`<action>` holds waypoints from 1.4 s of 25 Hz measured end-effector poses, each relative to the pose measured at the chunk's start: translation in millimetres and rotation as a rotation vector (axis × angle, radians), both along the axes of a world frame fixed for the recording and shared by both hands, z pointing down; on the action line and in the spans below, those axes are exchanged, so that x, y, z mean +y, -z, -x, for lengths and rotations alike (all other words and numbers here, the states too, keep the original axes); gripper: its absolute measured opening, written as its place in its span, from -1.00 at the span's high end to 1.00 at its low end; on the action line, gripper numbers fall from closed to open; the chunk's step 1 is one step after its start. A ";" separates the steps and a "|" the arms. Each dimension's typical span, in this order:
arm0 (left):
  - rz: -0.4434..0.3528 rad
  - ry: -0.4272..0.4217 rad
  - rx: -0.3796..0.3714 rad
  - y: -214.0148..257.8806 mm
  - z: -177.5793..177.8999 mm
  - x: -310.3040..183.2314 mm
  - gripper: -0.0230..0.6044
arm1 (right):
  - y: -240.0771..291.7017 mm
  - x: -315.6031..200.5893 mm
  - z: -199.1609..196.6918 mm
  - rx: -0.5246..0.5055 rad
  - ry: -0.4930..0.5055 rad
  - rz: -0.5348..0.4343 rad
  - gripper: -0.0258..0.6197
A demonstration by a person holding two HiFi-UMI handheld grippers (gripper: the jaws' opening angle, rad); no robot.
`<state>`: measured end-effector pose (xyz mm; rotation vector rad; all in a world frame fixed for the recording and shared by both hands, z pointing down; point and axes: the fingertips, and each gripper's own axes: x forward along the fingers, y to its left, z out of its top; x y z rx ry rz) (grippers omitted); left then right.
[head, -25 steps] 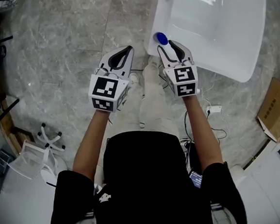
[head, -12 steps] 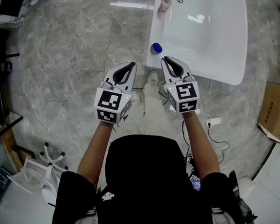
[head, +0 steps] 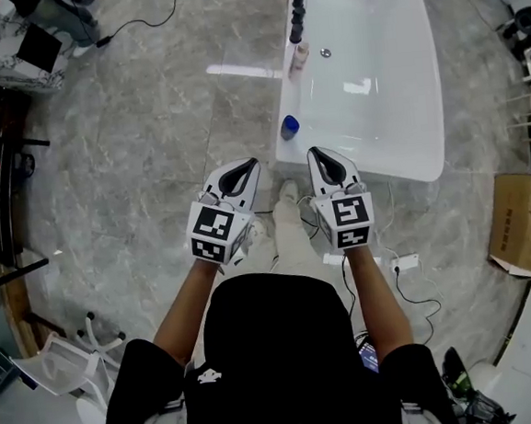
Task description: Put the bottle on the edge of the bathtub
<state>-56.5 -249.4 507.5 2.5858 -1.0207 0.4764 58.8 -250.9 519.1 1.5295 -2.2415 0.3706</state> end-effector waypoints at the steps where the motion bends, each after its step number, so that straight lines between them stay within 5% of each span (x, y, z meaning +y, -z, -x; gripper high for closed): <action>1: -0.012 -0.005 -0.003 5.1 2.8 1.1 0.88 | 5.8 3.6 -2.6 0.008 -0.007 -0.013 0.84; 18: -0.197 -0.017 0.017 99.3 11.5 18.8 0.88 | 87.9 48.1 -26.5 0.041 -0.052 -0.153 0.84; 35: -0.226 0.065 -0.015 131.9 -1.7 35.5 0.88 | 134.1 61.6 -69.7 -0.023 -0.077 -0.243 0.85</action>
